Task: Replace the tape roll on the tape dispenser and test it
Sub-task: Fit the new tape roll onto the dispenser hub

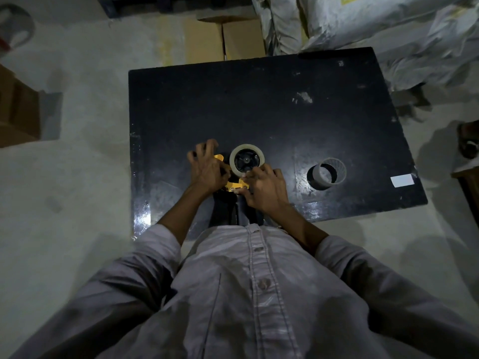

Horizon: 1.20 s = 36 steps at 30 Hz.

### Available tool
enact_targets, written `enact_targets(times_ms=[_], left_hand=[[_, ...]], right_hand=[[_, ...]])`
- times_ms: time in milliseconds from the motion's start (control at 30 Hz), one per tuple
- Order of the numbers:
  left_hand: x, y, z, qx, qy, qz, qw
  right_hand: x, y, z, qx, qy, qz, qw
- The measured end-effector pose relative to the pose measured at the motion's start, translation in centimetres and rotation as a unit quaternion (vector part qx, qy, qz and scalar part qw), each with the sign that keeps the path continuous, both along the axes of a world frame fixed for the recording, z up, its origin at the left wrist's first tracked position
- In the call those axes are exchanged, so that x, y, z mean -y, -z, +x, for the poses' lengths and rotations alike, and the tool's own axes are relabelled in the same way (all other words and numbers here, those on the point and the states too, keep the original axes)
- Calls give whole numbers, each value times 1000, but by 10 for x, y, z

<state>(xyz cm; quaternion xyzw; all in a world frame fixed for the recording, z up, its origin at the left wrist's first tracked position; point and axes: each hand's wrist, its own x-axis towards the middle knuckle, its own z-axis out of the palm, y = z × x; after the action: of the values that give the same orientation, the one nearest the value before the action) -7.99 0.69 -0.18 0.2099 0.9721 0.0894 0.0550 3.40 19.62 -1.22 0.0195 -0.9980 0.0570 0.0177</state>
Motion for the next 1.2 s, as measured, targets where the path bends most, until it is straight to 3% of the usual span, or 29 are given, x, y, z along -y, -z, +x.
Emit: enact_targets(times_ms=[400, 1000, 1200], left_hand=[[15, 1, 1, -47, 103, 10, 994], [32, 5, 13, -36, 105, 12, 994], [46, 19, 35, 10, 66, 74, 995]], right_hand=[[-1, -8, -5, 12, 3, 35, 999], [-3, -8, -9, 5, -13, 36, 999], [4, -13, -11, 27, -36, 29, 999]])
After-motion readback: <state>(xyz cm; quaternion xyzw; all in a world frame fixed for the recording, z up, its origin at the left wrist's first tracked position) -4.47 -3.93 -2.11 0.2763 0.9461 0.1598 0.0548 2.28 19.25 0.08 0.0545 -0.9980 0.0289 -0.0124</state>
